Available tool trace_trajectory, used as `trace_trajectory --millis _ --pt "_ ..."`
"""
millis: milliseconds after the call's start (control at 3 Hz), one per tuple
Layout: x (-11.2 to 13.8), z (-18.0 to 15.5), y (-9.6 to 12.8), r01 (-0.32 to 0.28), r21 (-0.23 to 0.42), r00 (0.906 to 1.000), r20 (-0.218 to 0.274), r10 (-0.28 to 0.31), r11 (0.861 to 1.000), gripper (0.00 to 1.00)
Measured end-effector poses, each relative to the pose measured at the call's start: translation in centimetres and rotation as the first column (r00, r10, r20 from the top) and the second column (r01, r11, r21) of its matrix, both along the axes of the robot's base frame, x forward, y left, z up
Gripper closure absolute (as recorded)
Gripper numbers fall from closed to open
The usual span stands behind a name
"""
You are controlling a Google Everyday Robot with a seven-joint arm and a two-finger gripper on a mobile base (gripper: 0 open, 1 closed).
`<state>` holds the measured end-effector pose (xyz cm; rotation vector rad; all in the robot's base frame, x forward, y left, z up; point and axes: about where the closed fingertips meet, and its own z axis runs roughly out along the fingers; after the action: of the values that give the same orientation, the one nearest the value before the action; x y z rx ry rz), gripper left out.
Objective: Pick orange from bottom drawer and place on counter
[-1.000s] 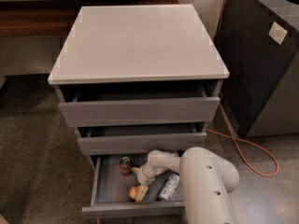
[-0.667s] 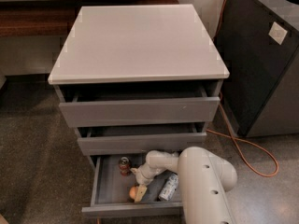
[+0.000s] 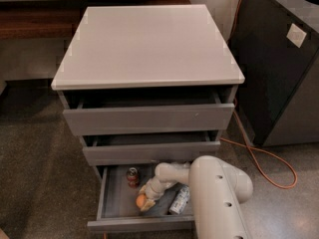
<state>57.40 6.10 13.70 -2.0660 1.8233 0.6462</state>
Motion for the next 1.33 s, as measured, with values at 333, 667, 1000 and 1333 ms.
trace_trajectory --millis 333,667,1000,1333 --pt "-0.4 0.4 -0.4 0.009 -0.002 1.0000 0.002 -0.009 1.000 0.69" --pt "-0.4 2.3 -0.4 0.014 0.005 0.9990 0.041 -0.014 1.000 0.92" --pt "-0.3 5.9 -0.4 0.017 0.025 0.9937 0.110 -0.020 1.000 1.00" --pt "-0.6 10.7 -0.5 0.009 0.062 0.9843 0.175 -0.020 0.998 1.00"
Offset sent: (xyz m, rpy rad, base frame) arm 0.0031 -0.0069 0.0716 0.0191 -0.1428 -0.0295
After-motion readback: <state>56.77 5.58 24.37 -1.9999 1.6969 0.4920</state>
